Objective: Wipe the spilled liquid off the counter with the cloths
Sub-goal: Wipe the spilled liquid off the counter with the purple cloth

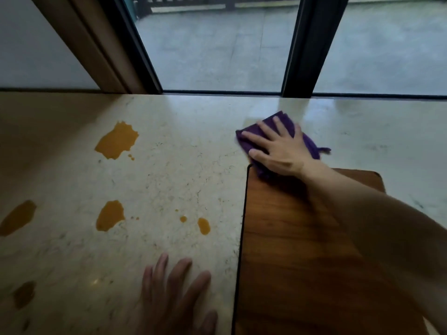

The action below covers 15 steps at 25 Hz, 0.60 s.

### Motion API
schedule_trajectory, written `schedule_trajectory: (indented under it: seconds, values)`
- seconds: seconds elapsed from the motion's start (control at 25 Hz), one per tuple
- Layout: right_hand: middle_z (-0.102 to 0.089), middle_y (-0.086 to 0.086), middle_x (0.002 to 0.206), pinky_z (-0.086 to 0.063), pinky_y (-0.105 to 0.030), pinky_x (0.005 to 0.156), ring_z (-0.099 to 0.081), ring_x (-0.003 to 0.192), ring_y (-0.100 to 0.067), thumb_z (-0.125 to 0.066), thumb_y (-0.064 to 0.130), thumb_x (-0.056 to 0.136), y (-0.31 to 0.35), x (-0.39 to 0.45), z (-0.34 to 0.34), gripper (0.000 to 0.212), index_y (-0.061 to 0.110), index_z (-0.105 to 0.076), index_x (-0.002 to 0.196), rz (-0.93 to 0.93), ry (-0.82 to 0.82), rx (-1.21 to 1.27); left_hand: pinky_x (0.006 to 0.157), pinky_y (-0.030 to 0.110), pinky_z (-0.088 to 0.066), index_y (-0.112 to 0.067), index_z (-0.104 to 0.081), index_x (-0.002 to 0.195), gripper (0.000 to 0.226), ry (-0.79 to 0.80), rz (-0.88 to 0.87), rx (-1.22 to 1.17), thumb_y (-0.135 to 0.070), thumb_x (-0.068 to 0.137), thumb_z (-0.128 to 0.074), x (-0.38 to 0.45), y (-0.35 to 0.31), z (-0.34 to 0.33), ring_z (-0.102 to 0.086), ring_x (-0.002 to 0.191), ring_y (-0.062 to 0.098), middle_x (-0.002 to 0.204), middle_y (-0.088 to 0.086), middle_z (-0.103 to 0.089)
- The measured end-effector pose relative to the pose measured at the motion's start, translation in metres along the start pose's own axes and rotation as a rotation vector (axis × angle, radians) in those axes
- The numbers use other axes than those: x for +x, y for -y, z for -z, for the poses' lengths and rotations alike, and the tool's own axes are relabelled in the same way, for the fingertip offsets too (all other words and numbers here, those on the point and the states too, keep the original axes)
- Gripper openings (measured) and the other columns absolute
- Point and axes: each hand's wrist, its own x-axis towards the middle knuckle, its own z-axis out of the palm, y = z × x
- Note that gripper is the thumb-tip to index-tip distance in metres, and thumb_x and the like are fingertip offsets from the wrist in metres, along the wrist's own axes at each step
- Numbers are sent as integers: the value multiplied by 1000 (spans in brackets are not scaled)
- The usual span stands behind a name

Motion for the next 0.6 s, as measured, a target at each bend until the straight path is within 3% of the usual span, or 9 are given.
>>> schedule_trajectory:
  seconds: [0.16, 0.28, 0.36, 0.48, 0.6]
  values:
    - [9, 14, 163, 13, -68, 110, 20, 147, -27, -9, 74, 90, 41, -103, -17, 55, 66, 9, 141, 72, 43, -13, 106, 66, -26, -38, -50, 125, 56, 165, 59, -53, -64, 75, -51, -1, -1, 7, -35, 134, 45, 136, 5, -47]
    - [6, 12, 163, 8, -71, 110, 16, 148, -31, -11, 71, 93, 81, -208, -34, 55, 62, 5, 145, 74, 12, -33, 104, 68, -28, -36, -47, 128, 57, 292, 67, 2, -64, 78, -47, -2, 1, 8, -32, 135, 45, 138, 7, -43]
    - [5, 11, 163, 6, -71, 110, 14, 149, -32, -13, 71, 93, 113, -281, -45, 56, 60, 1, 146, -5, -22, -52, 103, 67, -29, -34, -44, 129, 56, 322, 68, 27, -64, 81, -42, -3, -2, 10, -31, 135, 45, 138, 8, -41]
    - [18, 16, 160, 20, -65, 108, 28, 145, -27, -13, 73, 92, 157, -373, -65, 56, 64, 12, 141, -206, 12, 38, 112, 63, -16, -41, -27, 134, 56, 362, 98, 14, -65, 84, -27, -5, -9, 23, -13, 143, 41, 147, 1, -23]
    - [1, 12, 163, 9, -65, 112, 13, 149, -26, -13, 75, 90, 202, -446, -81, 59, 61, 3, 145, -373, -51, 27, 110, 61, -17, -44, -23, 133, 52, 471, 60, -35, -63, 85, -28, -15, -4, 43, -14, 142, 35, 148, -3, -19]
